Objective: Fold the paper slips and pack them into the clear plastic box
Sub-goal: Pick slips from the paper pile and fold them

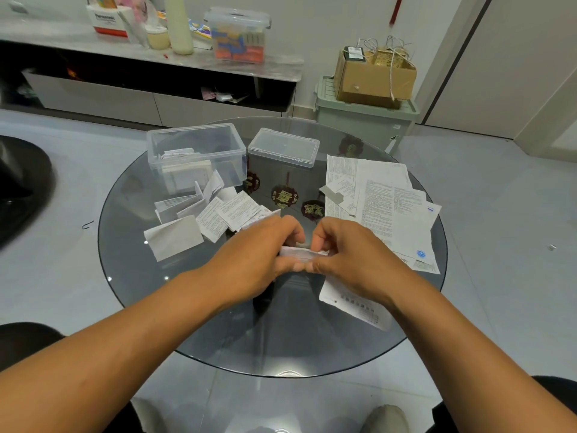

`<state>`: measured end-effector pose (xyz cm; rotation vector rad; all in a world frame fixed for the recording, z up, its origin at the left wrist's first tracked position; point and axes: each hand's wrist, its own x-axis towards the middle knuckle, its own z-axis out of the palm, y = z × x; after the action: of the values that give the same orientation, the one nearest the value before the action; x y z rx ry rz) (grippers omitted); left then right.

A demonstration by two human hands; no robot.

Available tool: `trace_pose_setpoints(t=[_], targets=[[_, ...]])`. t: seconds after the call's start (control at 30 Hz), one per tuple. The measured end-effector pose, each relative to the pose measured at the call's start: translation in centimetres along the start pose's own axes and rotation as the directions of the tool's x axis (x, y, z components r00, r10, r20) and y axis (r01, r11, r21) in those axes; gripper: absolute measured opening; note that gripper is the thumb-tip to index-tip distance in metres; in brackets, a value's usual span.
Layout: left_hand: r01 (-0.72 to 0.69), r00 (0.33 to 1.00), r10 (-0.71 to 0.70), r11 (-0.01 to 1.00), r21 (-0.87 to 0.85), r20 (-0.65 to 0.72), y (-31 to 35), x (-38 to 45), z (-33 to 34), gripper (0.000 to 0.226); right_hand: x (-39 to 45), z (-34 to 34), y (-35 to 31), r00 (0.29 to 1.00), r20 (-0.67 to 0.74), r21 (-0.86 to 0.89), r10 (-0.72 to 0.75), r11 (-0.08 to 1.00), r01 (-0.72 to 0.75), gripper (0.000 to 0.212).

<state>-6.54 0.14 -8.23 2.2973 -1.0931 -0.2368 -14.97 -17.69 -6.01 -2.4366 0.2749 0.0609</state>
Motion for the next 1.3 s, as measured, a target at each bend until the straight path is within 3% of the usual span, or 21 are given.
trace_pose_setpoints(t=[0.13, 0.27, 0.37, 0.47, 0.6, 0.73, 0.87, 0.97, 1.13, 1.3], targets=[[-0.046, 0.998, 0.046, 0.999, 0.019, -0.029, -0.1, -0.8, -0.2, 0.015, 0.0, -0.7, -0.6, 0.996, -0.027, 0.105, -0.085, 0.991, 0.087, 0.032], [0.025, 0.995, -0.025, 1.000, 0.002, -0.095, -0.4, -1.3, -2.8, 0.019, 0.2, -1.2, -1.5, 0.980, -0.112, 0.259, -0.165, 0.947, 0.189, 0.008], [0.125, 0.986, -0.121, 0.992, 0.027, -0.112, -1.7, -2.1, -5.1, 0.024, 1.9, -1.1, -1.9, 0.968, -0.189, 0.117, -0.167, 0.975, 0.191, 0.025], [0.208, 0.977, -0.207, 0.978, 0.028, -0.046, -2.7, -2.9, -6.1, 0.030, 4.1, -0.1, -2.7, 0.976, -0.081, -0.068, -0.202, 0.978, 0.197, 0.042], [0.225, 0.974, -0.225, 0.974, 0.039, 0.013, -3.0, -3.4, -5.1, 0.034, 5.1, 1.5, -3.6, 0.985, 0.032, -0.116, -0.167, 0.979, 0.169, 0.011], [0.243, 0.967, -0.244, 0.970, -0.019, -0.079, -3.5, -3.6, -3.8, 0.032, 4.3, 1.2, -3.9, 0.982, 0.077, -0.084, -0.171, 0.981, 0.177, 0.013], [0.245, 0.961, -0.254, 0.965, -0.091, -0.105, -3.7, -3.8, -3.5, 0.045, 3.0, 1.3, -3.2, 0.970, 0.171, -0.078, -0.175, 0.979, 0.191, 0.014], [0.214, 0.972, -0.216, 0.976, -0.035, -0.092, -3.5, -3.7, -3.4, 0.024, 2.5, 1.5, -2.8, 0.964, 0.186, -0.037, -0.187, 0.980, 0.197, 0.020], [0.181, 0.978, -0.181, 0.983, -0.010, -0.102, -3.3, -3.8, -2.8, 0.027, 2.7, 1.4, -3.8, 0.966, 0.228, -0.004, -0.123, 0.992, 0.127, 0.026], [0.186, 0.977, -0.189, 0.982, -0.038, -0.103, -3.2, -3.7, -2.4, 0.031, 2.5, 1.2, -4.5, 0.972, 0.219, 0.300, -0.086, 0.954, 0.017, 0.019]])
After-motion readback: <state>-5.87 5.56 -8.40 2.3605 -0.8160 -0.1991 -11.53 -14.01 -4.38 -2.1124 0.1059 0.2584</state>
